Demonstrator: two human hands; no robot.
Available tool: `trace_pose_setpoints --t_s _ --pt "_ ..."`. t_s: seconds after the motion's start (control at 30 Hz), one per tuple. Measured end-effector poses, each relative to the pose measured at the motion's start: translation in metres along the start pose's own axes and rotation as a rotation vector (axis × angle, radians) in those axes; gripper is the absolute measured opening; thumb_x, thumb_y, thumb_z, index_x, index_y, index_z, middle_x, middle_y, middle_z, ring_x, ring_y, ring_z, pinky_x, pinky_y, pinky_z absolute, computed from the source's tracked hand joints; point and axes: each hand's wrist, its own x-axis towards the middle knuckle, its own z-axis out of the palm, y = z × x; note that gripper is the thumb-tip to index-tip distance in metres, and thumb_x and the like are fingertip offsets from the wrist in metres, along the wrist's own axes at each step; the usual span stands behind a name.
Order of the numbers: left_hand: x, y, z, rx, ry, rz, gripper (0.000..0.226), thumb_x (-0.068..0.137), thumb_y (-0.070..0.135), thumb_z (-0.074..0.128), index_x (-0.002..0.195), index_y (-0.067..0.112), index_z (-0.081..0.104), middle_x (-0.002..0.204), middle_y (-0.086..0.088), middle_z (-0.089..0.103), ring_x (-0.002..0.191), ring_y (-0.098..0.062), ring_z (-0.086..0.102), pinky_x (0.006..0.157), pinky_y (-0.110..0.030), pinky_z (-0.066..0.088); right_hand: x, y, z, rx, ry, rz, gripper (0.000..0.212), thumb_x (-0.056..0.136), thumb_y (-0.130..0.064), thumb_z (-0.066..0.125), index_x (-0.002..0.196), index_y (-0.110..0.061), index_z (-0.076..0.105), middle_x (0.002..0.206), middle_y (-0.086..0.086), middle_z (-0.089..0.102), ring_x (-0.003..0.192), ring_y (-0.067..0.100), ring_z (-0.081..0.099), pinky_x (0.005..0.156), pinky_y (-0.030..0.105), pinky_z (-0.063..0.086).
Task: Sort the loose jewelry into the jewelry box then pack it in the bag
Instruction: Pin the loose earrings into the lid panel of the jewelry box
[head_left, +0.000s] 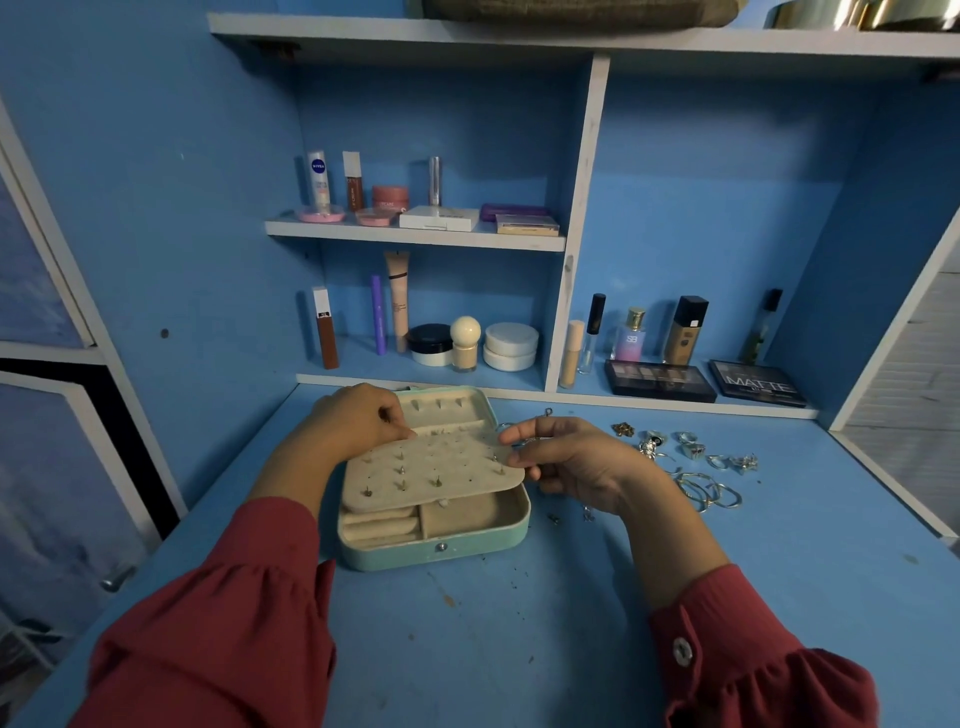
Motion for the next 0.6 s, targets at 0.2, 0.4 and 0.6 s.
trace_pose_setpoints --t_s 0.2,0.4,0.6 --pt "0.013 0.026 0.000 0.109 -0.108 0.049 0.026 0.081 0.045 0.069 0.073 0.027 0.052 0.089 0.005 0.059 0.088 -0.017 0.055 0.080 -0.032 0.046 0.000 0.001 -0.001 0.003 -0.009 -0.001 0.021 0.081 0.009 0.062 0.091 -0.009 0.065 0.064 0.001 0.060 0.053 0.009 0.049 0.047 0.017 0.038" --pt "0.015 0.038 -0.001 -0.118 -0.210 0.134 0.019 0.084 0.013 0.070 0.097 0.026 0.066 0.085 0.002 0.056 0.076 -0.013 0.053 0.073 -0.027 0.046 0.000 0.000 0.000 0.002 -0.011 -0.005 0.020 0.081 0.009 0.062 0.090 -0.010 0.065 0.063 0.001 0.060 0.053 0.008 0.049 0.048 0.017 0.037" --pt "0.013 0.042 -0.001 -0.101 -0.239 0.234 0.026 0.086 0.004 0.066 0.108 0.015 0.073 0.090 0.008 0.056 0.092 -0.012 0.055 0.088 -0.021 0.044 -0.001 0.001 0.000 0.005 0.000 -0.005 0.020 0.082 0.008 0.063 0.090 -0.010 0.065 0.065 0.001 0.059 0.053 0.008 0.049 0.050 0.017 0.037"
